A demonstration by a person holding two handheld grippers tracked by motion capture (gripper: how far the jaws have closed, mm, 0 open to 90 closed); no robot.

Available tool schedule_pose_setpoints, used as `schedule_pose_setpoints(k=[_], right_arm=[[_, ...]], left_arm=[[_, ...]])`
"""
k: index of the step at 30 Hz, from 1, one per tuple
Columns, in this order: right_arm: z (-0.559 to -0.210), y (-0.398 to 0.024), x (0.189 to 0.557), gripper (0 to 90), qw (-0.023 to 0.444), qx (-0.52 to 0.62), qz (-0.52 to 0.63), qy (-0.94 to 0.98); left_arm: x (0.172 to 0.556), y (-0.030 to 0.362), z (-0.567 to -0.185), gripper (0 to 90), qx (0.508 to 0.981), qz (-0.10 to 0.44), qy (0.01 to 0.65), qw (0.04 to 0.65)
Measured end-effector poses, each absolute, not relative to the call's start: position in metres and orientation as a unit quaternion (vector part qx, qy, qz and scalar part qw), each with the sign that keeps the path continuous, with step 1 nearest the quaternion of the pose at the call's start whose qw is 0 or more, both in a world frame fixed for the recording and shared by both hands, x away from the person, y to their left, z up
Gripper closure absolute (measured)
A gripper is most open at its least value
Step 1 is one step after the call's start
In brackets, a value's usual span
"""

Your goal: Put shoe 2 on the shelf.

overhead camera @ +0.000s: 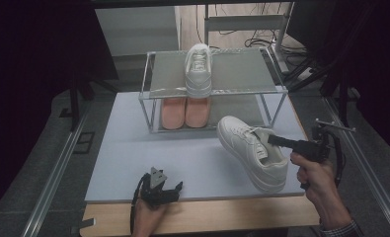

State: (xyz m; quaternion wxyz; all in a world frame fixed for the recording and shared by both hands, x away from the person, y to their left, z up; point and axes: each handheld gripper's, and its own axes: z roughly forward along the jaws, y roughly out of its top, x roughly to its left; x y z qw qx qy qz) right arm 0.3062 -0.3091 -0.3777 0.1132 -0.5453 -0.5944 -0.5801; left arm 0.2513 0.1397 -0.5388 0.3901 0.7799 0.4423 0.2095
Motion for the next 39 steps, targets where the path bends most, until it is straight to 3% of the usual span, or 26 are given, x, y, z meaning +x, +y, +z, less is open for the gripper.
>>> schedule_pose_setpoints(k=[25, 39], right_arm=[[-0.311, -0.31, 0.312, 84.8, 0.101, -0.525, -0.63, -0.563], [-0.284, -0.303, 0.34, 84.9, 0.07, -0.538, -0.642, -0.542]], left_arm=[[0.251, 0.14, -0.539, 14.7, 0.781, 0.209, 0.442, 0.388], [0.251, 0.14, -0.539, 14.7, 0.781, 0.208, 0.442, 0.39]])
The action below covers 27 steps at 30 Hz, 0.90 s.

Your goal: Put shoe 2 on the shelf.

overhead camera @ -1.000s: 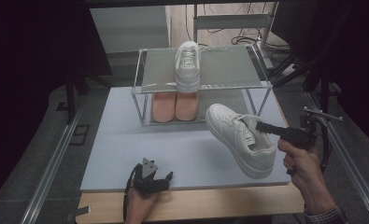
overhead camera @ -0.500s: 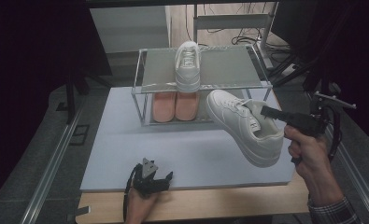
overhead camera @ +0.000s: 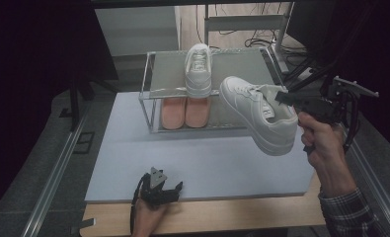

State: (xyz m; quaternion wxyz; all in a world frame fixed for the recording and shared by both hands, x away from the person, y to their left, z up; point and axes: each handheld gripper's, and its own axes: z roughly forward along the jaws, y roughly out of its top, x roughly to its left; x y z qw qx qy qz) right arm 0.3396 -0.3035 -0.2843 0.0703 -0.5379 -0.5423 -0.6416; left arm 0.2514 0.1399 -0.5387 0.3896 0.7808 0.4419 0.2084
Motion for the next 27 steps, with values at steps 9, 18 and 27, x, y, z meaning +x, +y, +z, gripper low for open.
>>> schedule_pose_setpoints(k=[9, 18, 27], right_arm=[[-0.28, -0.292, 0.37, 84.9, 0.044, -0.554, -0.646, -0.524], [-0.285, -0.279, 0.401, 84.7, 0.029, -0.568, -0.653, -0.501], [-0.293, -0.266, 0.429, 84.7, 0.011, -0.583, -0.649, -0.489]], left_arm=[[0.251, 0.14, -0.539, 14.7, 0.781, 0.208, 0.442, 0.389], [0.251, 0.14, -0.539, 14.7, 0.782, 0.207, 0.442, 0.389], [0.251, 0.14, -0.539, 14.8, 0.781, 0.208, 0.442, 0.389]])
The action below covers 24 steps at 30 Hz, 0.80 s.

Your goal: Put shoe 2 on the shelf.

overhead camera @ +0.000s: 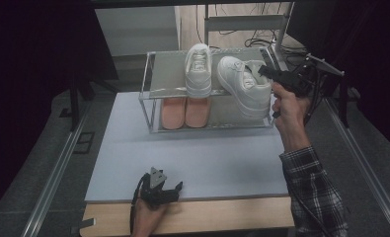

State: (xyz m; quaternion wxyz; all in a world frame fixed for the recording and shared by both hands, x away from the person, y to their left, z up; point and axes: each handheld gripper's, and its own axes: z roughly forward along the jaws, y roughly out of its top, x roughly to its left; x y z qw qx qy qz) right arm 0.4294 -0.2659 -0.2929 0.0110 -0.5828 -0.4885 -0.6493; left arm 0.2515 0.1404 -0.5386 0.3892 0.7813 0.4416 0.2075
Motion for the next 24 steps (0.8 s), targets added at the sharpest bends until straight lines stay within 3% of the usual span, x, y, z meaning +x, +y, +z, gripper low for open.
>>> schedule_pose_setpoints(k=[17, 20, 24], right_arm=[[-0.314, -0.241, 0.471, 83.2, -0.03, -0.602, -0.642, -0.474], [-0.316, -0.241, 0.472, 77.9, -0.028, -0.593, -0.645, -0.481], [-0.312, -0.24, 0.469, 62.6, -0.036, -0.584, -0.641, -0.496]], left_arm=[[0.251, 0.141, -0.539, 14.8, 0.781, 0.208, 0.442, 0.39], [0.251, 0.141, -0.539, 14.8, 0.783, 0.208, 0.44, 0.388], [0.251, 0.141, -0.538, 14.8, 0.783, 0.208, 0.44, 0.387]])
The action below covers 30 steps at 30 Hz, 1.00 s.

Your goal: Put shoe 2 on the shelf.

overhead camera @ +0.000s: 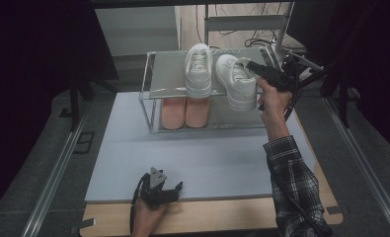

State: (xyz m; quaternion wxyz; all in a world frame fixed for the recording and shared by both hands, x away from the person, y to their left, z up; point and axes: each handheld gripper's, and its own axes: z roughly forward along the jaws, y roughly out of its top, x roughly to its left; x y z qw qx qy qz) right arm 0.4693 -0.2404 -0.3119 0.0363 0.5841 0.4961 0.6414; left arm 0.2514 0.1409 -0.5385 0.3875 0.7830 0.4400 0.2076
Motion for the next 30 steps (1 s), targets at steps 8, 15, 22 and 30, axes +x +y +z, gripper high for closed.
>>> schedule_pose_setpoints(k=[8, 15, 22, 30], right_arm=[[-0.307, -0.251, 0.457, 57.5, 0.045, 0.573, 0.639, 0.511], [-0.307, -0.268, 0.44, 57.1, 0.063, 0.564, 0.634, 0.524], [-0.318, -0.283, 0.415, 64.1, 0.069, 0.548, 0.631, 0.545], [-0.331, -0.291, 0.393, 77.6, 0.051, 0.524, 0.631, 0.57]], left_arm=[[0.251, 0.141, -0.539, 14.8, 0.782, 0.208, 0.441, 0.389], [0.251, 0.14, -0.539, 14.8, 0.781, 0.208, 0.441, 0.39], [0.251, 0.14, -0.539, 14.9, 0.781, 0.209, 0.441, 0.39], [0.251, 0.14, -0.539, 14.9, 0.781, 0.209, 0.441, 0.39]])
